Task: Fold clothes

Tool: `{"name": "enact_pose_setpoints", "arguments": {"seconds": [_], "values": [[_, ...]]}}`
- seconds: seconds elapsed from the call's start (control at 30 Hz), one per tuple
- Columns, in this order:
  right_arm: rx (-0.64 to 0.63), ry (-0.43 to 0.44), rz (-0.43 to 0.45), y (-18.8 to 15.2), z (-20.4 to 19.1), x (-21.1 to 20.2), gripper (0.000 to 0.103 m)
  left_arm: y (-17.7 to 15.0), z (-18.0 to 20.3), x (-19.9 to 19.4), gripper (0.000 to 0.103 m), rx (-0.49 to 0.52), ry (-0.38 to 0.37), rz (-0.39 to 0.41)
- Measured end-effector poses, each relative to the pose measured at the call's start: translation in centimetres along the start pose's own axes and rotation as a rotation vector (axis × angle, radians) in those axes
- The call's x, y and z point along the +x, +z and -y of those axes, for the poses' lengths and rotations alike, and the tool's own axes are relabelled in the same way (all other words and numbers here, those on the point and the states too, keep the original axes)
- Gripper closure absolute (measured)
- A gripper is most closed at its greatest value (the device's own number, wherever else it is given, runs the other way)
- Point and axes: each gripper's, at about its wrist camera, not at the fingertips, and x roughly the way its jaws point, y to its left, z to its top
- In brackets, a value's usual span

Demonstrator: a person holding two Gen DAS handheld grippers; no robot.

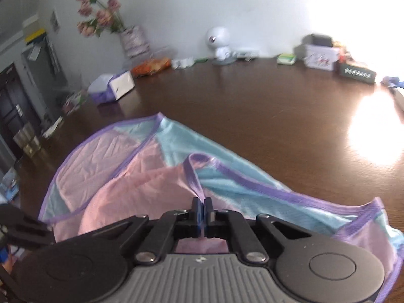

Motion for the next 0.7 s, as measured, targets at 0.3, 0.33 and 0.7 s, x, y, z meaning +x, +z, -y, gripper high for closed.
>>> {"name": "enact_pose_setpoints", "arguments": {"seconds": [0.3,0.33,0.7], "values": [[0.041,0.014,0.055,-0.2,0.5,-1.9,0.088,1.9,1.6,1.4,0.059,0.007,0.054,0.002],[0.04,0.005,0.052,-0.4,0.5,-2.4,0.082,2.2,1.7,1.7,0.059,0.011,0.068,0.002],[0.05,0.019,0.038,-2.6,1.3,-3.3,0.07,3.5,1.8,4.2,0.099,0.03,0.13,-0.021]]}}
